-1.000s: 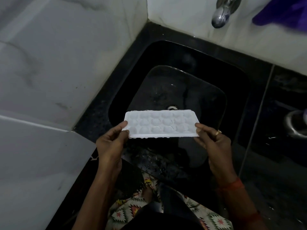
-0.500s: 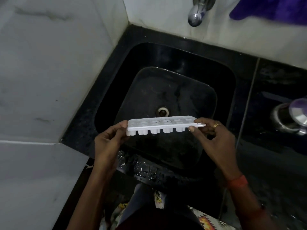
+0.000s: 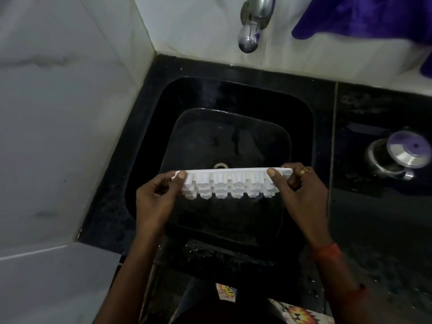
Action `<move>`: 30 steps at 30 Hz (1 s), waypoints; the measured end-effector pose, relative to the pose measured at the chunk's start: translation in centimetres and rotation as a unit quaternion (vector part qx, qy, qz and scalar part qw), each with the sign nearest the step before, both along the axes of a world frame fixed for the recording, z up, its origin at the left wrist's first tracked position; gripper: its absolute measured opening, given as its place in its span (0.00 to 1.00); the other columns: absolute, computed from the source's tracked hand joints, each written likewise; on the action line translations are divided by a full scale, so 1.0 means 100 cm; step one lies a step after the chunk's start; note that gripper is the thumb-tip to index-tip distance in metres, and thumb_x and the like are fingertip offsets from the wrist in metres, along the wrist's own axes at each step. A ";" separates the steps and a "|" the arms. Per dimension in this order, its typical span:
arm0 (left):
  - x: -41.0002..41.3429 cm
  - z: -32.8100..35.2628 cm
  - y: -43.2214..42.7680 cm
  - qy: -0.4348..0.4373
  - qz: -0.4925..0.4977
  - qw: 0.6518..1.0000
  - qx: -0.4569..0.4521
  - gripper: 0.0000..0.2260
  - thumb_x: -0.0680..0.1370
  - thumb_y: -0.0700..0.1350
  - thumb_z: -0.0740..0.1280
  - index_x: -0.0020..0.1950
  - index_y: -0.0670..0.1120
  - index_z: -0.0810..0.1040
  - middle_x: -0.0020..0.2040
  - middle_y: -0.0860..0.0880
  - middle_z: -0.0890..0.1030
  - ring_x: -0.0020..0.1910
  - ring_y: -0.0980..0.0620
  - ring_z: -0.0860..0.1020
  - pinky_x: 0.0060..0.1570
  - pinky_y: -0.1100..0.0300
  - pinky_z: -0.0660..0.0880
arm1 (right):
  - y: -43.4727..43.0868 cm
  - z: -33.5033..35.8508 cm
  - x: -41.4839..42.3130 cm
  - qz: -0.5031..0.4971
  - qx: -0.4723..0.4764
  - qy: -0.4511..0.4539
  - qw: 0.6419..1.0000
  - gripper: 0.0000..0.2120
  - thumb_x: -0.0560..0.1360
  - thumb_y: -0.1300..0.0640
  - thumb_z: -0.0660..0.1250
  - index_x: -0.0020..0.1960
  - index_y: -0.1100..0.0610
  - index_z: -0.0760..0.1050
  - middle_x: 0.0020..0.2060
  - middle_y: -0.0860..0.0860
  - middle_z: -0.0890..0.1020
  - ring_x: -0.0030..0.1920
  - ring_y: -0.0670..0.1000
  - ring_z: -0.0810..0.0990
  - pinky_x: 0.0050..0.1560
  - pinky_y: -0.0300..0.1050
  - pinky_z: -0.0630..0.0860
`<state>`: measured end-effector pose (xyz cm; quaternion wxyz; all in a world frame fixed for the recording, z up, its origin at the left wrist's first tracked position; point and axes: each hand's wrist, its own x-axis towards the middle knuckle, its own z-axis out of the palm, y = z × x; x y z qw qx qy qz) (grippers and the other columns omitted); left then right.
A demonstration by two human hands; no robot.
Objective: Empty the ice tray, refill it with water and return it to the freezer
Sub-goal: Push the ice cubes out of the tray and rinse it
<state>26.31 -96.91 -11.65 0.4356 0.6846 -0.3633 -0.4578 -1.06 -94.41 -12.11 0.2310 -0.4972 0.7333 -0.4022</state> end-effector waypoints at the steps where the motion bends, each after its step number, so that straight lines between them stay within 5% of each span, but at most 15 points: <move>1: 0.002 0.000 -0.005 -0.009 -0.005 1.000 0.000 0.08 0.76 0.50 0.75 0.49 0.47 0.87 0.42 0.48 0.87 0.40 0.54 0.84 0.45 0.61 0.80 | -0.001 0.000 0.003 -0.007 0.001 -0.003 1.000 0.15 0.73 0.36 0.68 0.45 0.47 0.79 0.32 0.42 0.73 0.37 0.42 0.75 0.40 0.28 0.68; 6: 0.014 0.000 -0.027 -0.029 -0.023 0.999 0.006 0.10 0.75 0.54 0.75 0.46 0.48 0.88 0.40 0.47 0.87 0.40 0.51 0.84 0.45 0.55 0.81 | -0.009 -0.001 0.018 -0.041 0.015 -0.031 0.999 0.17 0.72 0.34 0.70 0.42 0.47 0.80 0.28 0.45 0.71 0.33 0.45 0.73 0.36 0.33 0.69; 12: 0.024 -0.002 -0.046 -0.038 -0.035 0.999 0.010 0.14 0.75 0.57 0.75 0.42 0.45 0.86 0.36 0.39 0.83 0.30 0.54 0.76 0.32 0.61 0.75 | -0.021 0.003 0.032 -0.057 0.024 -0.055 0.997 0.14 0.72 0.37 0.72 0.41 0.47 0.81 0.28 0.45 0.74 0.32 0.45 0.74 0.37 0.36 0.71; 18: 0.029 -0.002 -0.056 -0.021 -0.047 0.999 0.006 0.17 0.73 0.60 0.75 0.41 0.46 0.85 0.37 0.39 0.83 0.33 0.52 0.79 0.34 0.57 0.77 | -0.027 0.009 0.036 -0.064 0.023 -0.057 0.996 0.13 0.72 0.37 0.72 0.41 0.47 0.80 0.29 0.41 0.77 0.32 0.44 0.76 0.37 0.31 0.70; 24: 0.019 0.007 -0.061 -0.005 -0.020 0.999 -0.046 0.16 0.72 0.61 0.75 0.45 0.49 0.86 0.40 0.37 0.83 0.37 0.47 0.82 0.44 0.53 0.81 | -0.026 0.015 0.037 -0.072 -0.003 -0.037 0.997 0.12 0.73 0.39 0.72 0.47 0.47 0.81 0.33 0.46 0.78 0.37 0.46 0.78 0.43 0.40 0.76; 30: 0.011 0.015 -0.064 0.019 0.013 0.997 -0.079 0.07 0.77 0.53 0.74 0.46 0.50 0.85 0.46 0.45 0.86 0.48 0.44 0.85 0.55 0.40 0.81 | -0.024 0.022 0.041 -0.085 -0.031 -0.154 0.984 0.09 0.75 0.46 0.73 0.54 0.46 0.83 0.45 0.45 0.86 0.47 0.44 0.84 0.50 0.36 0.78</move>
